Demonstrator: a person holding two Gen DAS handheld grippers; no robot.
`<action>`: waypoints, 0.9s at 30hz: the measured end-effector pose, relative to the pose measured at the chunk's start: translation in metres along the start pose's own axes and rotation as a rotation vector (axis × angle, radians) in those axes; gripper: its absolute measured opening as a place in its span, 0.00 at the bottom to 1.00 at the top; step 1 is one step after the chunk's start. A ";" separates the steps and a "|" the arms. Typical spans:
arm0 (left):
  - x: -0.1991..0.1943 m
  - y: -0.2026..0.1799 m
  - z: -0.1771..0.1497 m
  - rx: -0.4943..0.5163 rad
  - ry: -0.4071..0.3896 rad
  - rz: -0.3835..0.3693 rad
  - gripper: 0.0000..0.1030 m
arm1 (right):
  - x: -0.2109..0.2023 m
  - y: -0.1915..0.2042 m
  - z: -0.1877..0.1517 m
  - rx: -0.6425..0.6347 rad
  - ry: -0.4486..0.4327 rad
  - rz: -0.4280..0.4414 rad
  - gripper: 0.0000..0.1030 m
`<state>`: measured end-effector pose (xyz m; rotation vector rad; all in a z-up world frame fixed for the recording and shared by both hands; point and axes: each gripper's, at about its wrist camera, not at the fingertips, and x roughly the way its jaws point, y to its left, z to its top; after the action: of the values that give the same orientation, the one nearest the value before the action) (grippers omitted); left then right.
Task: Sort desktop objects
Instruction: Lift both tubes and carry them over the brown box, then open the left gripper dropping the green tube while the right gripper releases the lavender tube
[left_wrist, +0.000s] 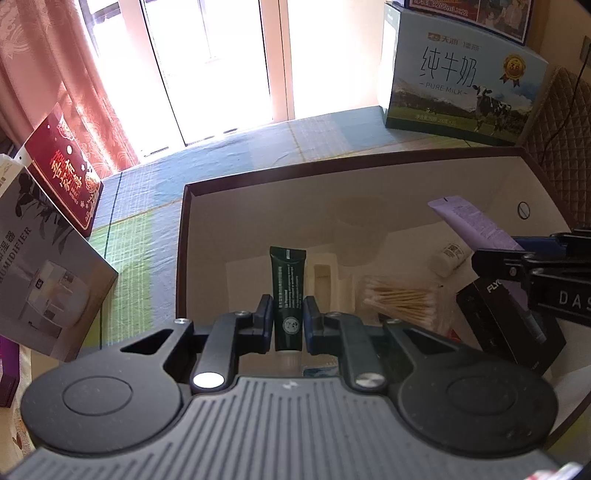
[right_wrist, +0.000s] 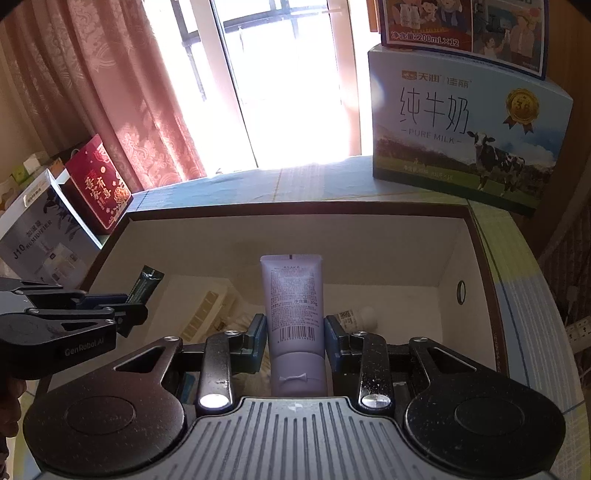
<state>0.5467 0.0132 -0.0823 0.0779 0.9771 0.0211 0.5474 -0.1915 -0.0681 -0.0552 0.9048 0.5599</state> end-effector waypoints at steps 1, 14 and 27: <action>0.003 0.000 0.002 0.007 0.003 0.002 0.12 | 0.005 -0.001 0.002 0.008 0.006 -0.003 0.29; 0.042 -0.003 0.023 0.069 0.047 0.017 0.13 | 0.043 -0.010 0.015 0.068 0.047 -0.022 0.29; 0.042 -0.002 0.027 0.054 0.037 -0.021 0.31 | 0.063 -0.011 0.016 0.104 0.077 -0.026 0.29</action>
<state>0.5927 0.0120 -0.1023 0.1169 1.0159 -0.0229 0.5946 -0.1691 -0.1075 0.0052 1.0054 0.4883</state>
